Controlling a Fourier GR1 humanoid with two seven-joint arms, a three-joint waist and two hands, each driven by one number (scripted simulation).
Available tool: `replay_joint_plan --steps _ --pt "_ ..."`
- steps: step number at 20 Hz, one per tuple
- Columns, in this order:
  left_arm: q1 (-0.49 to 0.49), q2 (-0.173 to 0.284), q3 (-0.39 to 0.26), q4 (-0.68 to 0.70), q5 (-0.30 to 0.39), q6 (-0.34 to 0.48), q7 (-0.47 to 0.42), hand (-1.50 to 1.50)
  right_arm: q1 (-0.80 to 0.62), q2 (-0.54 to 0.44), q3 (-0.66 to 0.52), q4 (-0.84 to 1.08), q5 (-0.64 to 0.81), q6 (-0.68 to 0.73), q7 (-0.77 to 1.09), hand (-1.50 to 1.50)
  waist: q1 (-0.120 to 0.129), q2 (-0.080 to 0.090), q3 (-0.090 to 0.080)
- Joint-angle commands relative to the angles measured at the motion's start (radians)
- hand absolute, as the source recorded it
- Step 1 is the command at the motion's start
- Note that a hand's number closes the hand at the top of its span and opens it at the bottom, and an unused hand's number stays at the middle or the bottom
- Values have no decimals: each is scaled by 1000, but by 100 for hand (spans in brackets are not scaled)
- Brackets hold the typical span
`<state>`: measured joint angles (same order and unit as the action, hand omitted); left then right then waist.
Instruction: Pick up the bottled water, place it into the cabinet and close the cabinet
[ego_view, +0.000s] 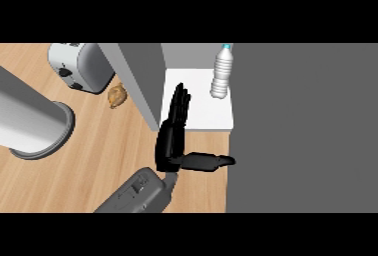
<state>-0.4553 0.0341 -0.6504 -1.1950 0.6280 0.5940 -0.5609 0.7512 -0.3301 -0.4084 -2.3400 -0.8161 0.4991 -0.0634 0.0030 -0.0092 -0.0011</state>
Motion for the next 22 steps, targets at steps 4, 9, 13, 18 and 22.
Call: replay_joint_plan --steps 4,9,13,18,22 --pt "255 116 -148 -256 -41 -58 3 150 62 -4 -28 -158 13 46 36 150 -3 1 0" --pt "389 226 -177 -409 -62 -58 -5 150 65 6 59 -160 74 126 45 150 2 1 0" --pt "424 352 -104 -468 -31 -126 8 150 98 -28 39 -233 32 106 82 150 -4 4 -2" --pt "483 448 -61 -536 -25 -154 -7 150 99 -105 71 -209 62 255 87 150 -7 2 -2" --pt "563 556 -1 -636 7 -196 -27 150 98 -68 143 -292 88 253 89 150 0 -3 -4"
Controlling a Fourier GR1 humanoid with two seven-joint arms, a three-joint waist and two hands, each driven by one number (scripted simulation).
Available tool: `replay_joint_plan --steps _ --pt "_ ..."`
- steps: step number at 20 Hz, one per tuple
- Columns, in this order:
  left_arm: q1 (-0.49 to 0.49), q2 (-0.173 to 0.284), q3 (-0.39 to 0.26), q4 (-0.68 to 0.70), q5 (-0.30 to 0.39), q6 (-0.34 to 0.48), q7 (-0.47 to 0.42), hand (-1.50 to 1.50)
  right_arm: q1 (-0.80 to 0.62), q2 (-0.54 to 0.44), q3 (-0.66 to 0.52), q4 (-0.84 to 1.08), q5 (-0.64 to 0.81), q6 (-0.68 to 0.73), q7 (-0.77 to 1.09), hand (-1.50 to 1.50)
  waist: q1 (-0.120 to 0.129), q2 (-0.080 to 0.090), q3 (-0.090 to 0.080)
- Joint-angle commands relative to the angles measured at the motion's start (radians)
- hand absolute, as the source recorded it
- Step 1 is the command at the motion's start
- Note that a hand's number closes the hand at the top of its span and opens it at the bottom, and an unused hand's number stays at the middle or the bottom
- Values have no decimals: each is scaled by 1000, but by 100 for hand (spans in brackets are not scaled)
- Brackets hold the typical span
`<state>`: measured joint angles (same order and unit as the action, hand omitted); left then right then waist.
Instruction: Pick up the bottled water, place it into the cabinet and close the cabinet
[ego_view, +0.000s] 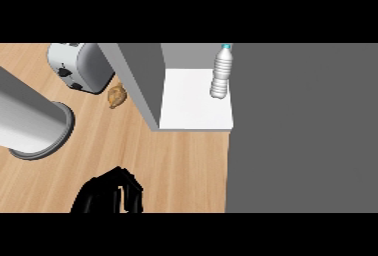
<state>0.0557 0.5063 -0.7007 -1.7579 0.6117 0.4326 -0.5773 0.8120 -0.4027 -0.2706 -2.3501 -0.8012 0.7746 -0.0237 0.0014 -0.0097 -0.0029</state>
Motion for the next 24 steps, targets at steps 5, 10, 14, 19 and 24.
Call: replay_joint_plan --steps 5,10,14,19,24 --pt "122 141 142 -97 123 -130 -41 -150 17 25 25 -307 115 -18 37 150 -8 -3 -6" --pt "191 247 243 -168 162 -157 -48 -150 18 5 100 -320 125 3 64 150 12 -10 -7" --pt "224 282 313 -149 209 -201 -62 -150 -25 -4 172 -323 154 28 86 150 7 -10 -9" --pt "282 331 357 -180 241 -239 -66 -150 -102 -40 225 -324 169 16 126 150 20 -17 -13" --pt "341 368 401 -194 288 -293 -73 -150 -199 -61 310 -292 195 -2 174 150 44 -24 -15"
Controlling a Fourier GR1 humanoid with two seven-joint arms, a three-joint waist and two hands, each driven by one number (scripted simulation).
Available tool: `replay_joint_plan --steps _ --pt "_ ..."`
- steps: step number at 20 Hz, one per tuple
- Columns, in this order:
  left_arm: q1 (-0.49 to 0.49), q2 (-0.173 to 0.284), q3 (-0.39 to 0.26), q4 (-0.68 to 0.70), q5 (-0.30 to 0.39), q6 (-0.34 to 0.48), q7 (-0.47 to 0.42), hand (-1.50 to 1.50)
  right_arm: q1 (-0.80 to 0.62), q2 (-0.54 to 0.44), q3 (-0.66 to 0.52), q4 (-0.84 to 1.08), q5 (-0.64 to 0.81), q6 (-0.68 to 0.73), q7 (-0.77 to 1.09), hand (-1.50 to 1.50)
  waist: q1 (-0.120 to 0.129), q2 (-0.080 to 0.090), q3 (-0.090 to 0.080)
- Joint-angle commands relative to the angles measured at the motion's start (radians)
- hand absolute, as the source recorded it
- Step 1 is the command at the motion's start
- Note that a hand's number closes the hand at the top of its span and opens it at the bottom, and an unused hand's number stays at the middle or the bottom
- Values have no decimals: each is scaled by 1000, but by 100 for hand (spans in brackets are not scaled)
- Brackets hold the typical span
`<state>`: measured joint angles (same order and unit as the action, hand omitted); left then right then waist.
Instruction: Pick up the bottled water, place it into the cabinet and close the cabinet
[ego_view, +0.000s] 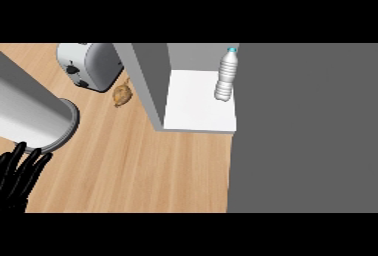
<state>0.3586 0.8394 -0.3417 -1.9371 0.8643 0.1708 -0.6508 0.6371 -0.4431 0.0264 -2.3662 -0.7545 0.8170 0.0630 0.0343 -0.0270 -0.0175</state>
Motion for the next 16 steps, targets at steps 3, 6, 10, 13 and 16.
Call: replay_joint_plan --steps 3,6,10,13,16 --pt "50 41 52 1 36 -50 -10 -150 -99 -41 56 -264 150 -69 125 150 12 -7 -7" --pt "79 62 69 -19 51 -72 -9 -150 -165 -42 104 -241 164 -100 160 150 20 -11 -7" --pt "121 85 102 -12 68 -98 -18 -150 -236 -15 182 -207 164 -180 203 150 30 -13 -7" --pt "136 112 130 -1 80 -128 -16 -150 -288 0 254 -181 171 -239 247 150 24 -11 -8" --pt "164 126 145 -1 85 -153 -24 -150 -364 18 314 -165 180 -308 296 150 33 -9 -6"
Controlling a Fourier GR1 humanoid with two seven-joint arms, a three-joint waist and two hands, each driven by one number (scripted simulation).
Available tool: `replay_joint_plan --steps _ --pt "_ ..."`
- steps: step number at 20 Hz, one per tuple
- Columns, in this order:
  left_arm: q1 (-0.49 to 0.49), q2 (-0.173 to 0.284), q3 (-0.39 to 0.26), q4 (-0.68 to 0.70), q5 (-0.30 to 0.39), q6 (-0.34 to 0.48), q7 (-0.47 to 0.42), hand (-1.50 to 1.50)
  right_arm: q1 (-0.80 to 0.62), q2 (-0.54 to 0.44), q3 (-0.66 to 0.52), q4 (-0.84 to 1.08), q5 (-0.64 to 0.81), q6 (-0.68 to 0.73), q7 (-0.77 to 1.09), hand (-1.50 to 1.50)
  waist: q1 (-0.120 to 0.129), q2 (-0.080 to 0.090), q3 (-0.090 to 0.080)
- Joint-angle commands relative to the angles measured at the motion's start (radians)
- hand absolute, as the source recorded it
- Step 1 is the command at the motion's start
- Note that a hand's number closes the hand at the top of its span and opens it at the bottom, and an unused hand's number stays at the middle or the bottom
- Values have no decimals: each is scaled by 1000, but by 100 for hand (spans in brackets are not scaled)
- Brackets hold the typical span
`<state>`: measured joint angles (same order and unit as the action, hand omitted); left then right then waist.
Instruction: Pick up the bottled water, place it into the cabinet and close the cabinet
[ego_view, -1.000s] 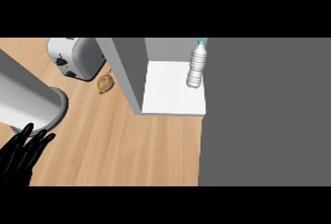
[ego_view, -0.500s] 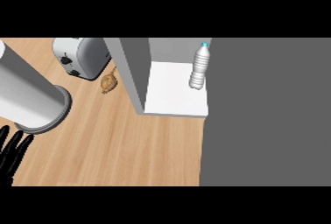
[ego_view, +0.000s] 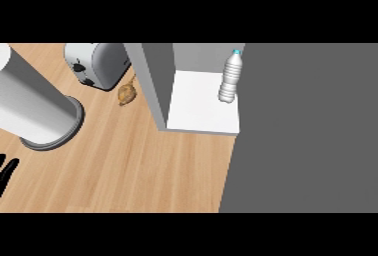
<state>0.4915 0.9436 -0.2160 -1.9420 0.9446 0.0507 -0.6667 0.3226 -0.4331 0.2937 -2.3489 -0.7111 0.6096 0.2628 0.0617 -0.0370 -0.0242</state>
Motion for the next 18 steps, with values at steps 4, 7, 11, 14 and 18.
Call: replay_joint_plan --steps 4,7,11,14,18 --pt "46 26 50 5 25 -68 -27 -150 -172 64 122 -141 148 -200 147 150 16 2 0" --pt "53 40 76 9 41 -91 -28 -150 -280 102 170 -102 158 -267 193 150 23 5 0" --pt "81 48 90 25 40 -118 -40 -150 -415 204 218 -30 176 -381 220 150 36 8 2" --pt "101 68 122 32 50 -153 -49 -150 -503 274 244 42 211 -476 258 150 55 10 4" --pt "115 79 150 57 52 -211 -70 -150 -699 396 327 154 252 -571 361 150 69 23 7"
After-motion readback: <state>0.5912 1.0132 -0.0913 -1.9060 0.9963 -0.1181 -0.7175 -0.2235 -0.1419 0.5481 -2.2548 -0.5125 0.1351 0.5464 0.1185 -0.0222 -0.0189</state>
